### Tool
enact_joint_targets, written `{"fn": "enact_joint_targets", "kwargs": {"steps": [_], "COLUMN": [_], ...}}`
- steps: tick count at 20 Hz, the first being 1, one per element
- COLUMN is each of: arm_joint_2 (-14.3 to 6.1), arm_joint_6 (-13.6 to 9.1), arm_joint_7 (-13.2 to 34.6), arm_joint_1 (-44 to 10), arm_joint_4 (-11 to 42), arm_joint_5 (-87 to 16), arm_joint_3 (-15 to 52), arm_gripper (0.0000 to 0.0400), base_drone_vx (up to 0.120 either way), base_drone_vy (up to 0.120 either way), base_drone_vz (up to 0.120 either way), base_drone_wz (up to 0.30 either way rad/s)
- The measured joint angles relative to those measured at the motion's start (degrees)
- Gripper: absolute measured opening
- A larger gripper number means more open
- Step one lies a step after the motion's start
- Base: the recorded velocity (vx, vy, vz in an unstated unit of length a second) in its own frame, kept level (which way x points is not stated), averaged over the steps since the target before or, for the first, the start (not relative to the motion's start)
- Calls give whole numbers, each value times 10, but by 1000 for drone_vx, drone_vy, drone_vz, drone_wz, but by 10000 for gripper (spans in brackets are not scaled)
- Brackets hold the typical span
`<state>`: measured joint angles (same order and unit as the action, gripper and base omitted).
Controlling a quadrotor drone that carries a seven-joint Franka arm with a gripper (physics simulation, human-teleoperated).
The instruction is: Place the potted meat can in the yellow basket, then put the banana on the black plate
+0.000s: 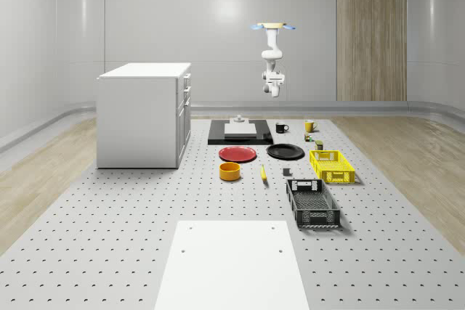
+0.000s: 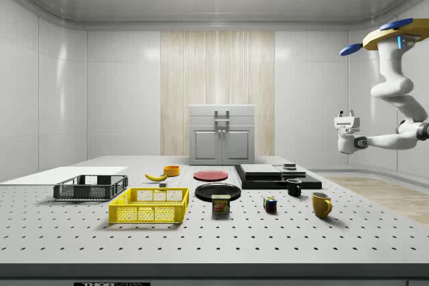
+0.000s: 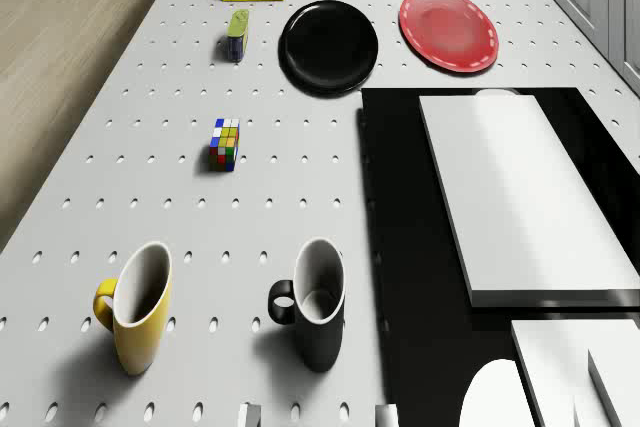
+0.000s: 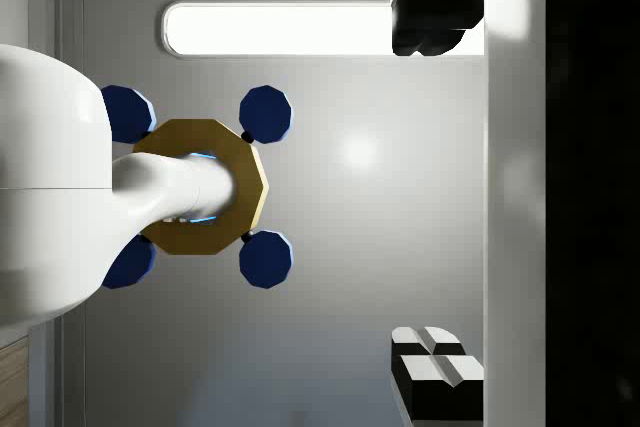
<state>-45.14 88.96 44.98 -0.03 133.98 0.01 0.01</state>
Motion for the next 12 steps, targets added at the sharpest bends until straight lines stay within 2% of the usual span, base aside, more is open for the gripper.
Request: {"fn": "enact_joint_targets", "kwargs": {"steps": [6,12], "arm_joint_2": [14,37], "arm_joint_6": [-56,-93], "arm_joint_7": [-1,-1], "arm_joint_1": [-2,-3], "arm_joint_4": [-73,-135], "arm_joint_5": [1,1], "arm_joint_3": [1,1], "arm_gripper": [400,400], "base_drone_vx": [0,0], "base_drone_vy": [0,0], "base_drone_vz": [0,0], "base_drone_wz": [0,0]}}
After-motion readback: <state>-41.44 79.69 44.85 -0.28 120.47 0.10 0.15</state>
